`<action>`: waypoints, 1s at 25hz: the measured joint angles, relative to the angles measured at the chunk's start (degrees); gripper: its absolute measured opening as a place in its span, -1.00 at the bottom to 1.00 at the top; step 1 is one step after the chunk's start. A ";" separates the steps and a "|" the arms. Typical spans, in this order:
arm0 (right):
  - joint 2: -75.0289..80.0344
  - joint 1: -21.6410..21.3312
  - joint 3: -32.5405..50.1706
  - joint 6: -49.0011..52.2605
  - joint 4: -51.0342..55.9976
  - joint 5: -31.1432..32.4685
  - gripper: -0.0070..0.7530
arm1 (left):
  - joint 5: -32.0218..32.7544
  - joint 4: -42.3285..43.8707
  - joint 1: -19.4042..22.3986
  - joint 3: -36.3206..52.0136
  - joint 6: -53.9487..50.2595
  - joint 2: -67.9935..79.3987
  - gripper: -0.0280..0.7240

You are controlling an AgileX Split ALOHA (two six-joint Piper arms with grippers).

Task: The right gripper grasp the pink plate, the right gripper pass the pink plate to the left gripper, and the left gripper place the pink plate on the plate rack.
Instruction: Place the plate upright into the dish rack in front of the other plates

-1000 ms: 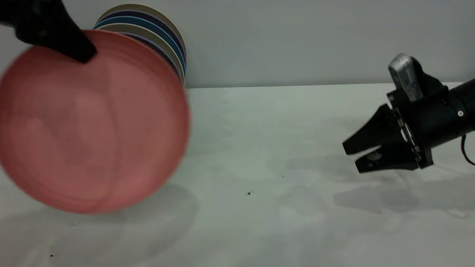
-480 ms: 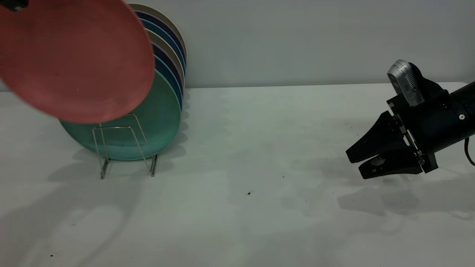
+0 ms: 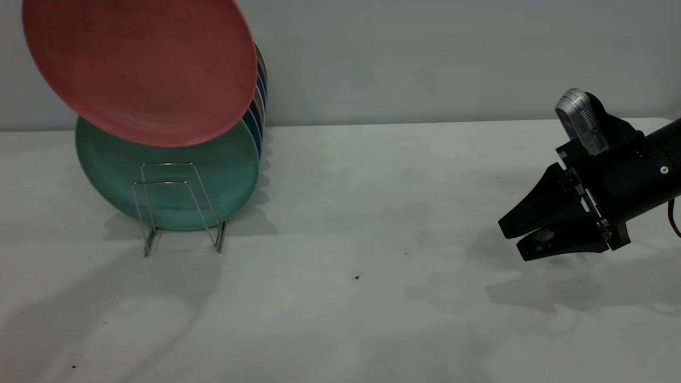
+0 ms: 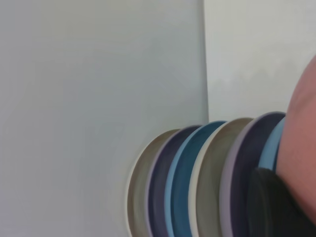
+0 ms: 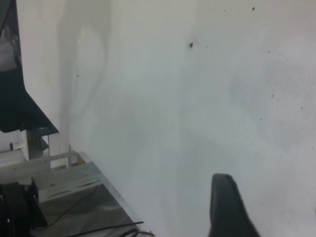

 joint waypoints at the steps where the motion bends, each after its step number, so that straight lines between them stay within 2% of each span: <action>1: 0.00 0.00 0.00 0.03 0.00 0.00 0.18 | 0.01 0.00 0.00 0.00 0.00 0.00 -0.82; 15: 0.00 0.00 0.00 0.20 -0.35 0.00 0.18 | -1.50 0.33 0.62 0.00 0.00 4.37 -0.82; 25: 0.00 0.00 0.00 0.20 -0.41 -0.29 0.18 | -0.66 0.80 2.84 0.00 0.00 4.55 -0.82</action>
